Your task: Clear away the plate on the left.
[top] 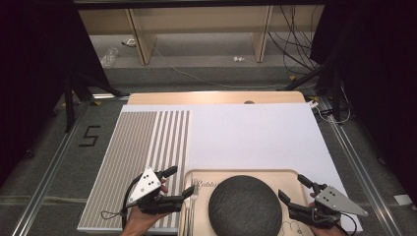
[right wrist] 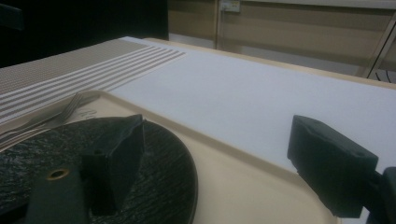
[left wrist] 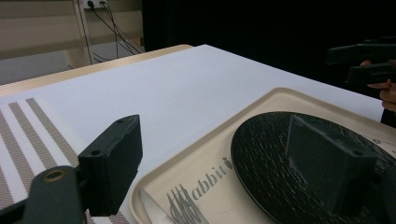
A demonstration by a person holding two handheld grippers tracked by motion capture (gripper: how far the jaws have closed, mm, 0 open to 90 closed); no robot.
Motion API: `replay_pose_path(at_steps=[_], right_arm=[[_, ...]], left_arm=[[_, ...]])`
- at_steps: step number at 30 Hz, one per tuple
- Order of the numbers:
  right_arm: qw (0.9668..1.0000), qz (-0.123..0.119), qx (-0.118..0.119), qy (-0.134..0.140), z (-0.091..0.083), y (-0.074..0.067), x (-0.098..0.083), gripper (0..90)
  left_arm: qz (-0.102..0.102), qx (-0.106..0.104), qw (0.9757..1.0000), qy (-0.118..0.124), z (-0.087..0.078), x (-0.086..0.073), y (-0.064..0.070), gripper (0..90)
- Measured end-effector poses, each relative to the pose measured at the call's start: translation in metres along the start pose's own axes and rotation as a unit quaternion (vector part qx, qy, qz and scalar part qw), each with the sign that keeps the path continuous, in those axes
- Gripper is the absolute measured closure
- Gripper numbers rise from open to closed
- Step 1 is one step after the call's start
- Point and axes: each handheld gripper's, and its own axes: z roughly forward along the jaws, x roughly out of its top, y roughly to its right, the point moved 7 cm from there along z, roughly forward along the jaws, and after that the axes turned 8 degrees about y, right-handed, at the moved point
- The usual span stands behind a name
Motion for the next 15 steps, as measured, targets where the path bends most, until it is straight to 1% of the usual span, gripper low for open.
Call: replay_pose_path(at_steps=[2,7,10,11,13,15], right_arm=[[1.0000,0.002,0.000,-0.001,0.000,0.000,0.000,19.8],[1.0000,0.002,0.000,-0.001,0.000,0.000,0.000,19.8],[1.0000,0.002,0.000,0.000,0.000,0.000,0.000,19.8],[1.0000,0.001,-0.001,-0.001,-0.001,0.000,0.000,19.8],[1.0000,0.001,-0.001,0.001,-0.001,0.000,0.000,19.8],[1.0000,0.000,-0.001,0.001,-0.001,0.000,0.000,19.8]], left_arm=[[-0.004,0.002,1.0000,0.003,-0.003,0.000,-0.002,18.2],[-0.002,0.004,1.0000,0.006,-0.008,-0.002,-0.006,17.7],[-0.023,-0.001,0.9997,0.005,-0.010,-0.004,-0.007,17.3],[-0.025,0.002,0.9997,0.004,-0.011,-0.004,-0.008,17.3],[-0.020,0.013,0.9997,0.001,-0.014,-0.006,-0.011,17.2],[-0.015,0.019,0.9997,0.000,-0.017,-0.007,-0.013,16.9]])
